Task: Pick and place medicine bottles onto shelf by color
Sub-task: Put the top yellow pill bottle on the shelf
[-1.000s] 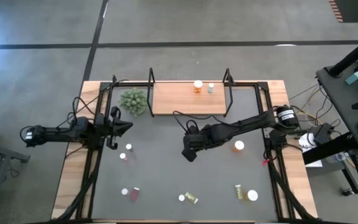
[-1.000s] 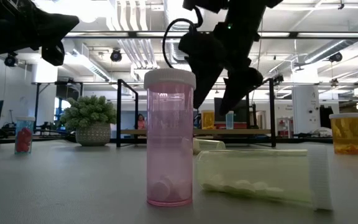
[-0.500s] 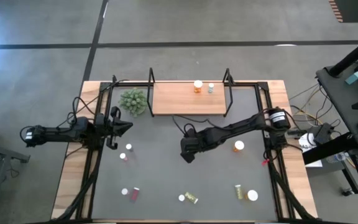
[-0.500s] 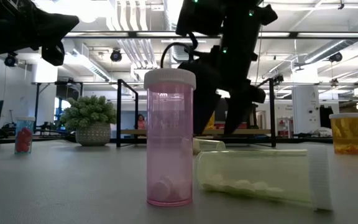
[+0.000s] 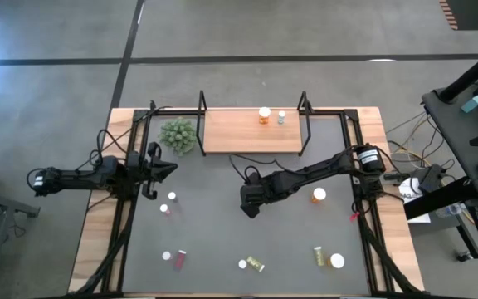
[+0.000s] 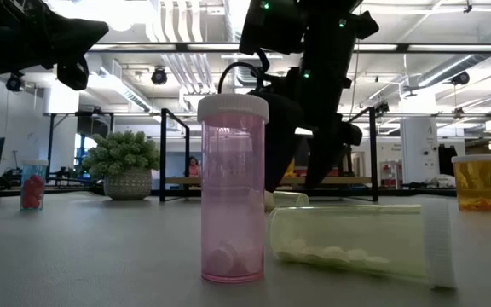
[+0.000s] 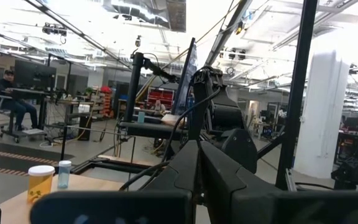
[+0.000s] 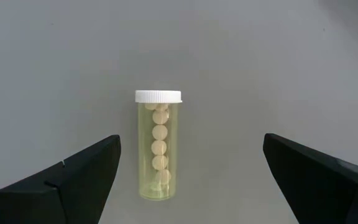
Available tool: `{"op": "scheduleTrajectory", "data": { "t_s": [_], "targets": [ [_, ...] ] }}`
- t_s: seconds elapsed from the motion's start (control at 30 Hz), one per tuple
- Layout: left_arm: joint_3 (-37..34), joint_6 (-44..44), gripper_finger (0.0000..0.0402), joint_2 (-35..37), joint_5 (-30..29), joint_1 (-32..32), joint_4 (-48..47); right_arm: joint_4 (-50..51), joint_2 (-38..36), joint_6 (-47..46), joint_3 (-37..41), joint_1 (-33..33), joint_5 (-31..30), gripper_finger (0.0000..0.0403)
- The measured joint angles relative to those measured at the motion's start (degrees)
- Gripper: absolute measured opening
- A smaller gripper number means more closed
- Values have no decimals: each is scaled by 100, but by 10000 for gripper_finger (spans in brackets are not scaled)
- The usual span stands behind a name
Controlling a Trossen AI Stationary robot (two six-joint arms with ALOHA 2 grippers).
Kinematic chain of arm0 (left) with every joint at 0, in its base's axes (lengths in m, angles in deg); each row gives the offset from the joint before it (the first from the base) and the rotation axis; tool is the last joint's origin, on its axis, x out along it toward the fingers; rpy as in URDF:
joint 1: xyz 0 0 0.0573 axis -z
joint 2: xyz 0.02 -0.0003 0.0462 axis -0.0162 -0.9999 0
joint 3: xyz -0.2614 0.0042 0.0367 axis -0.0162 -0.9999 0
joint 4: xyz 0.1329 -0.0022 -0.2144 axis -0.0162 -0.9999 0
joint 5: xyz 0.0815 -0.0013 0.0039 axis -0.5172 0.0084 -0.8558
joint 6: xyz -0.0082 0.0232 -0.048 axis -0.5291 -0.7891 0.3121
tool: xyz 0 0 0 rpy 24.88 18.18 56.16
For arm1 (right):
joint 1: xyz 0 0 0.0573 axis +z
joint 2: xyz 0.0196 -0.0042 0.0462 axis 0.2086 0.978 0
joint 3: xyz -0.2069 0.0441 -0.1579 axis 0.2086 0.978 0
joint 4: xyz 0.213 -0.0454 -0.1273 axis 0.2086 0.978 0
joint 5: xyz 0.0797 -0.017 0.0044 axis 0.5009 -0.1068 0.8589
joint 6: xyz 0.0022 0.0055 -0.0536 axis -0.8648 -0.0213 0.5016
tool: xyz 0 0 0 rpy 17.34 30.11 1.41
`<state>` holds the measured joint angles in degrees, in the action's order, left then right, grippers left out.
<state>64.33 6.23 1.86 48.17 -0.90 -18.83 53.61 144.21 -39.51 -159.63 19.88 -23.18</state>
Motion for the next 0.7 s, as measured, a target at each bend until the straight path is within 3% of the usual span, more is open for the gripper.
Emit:
{"op": "scheduleTrajectory", "data": {
  "t_s": [0.23, 0.7],
  "targets": [
    [1, 0, 0, 0, 0, 0, 2, 1, 0, 40, 0, 0, 37, 359],
    [0, 1, 0, 0, 0, -1, 2, -84, 64, -97, 70, -11, 193, 357]
  ]
}}
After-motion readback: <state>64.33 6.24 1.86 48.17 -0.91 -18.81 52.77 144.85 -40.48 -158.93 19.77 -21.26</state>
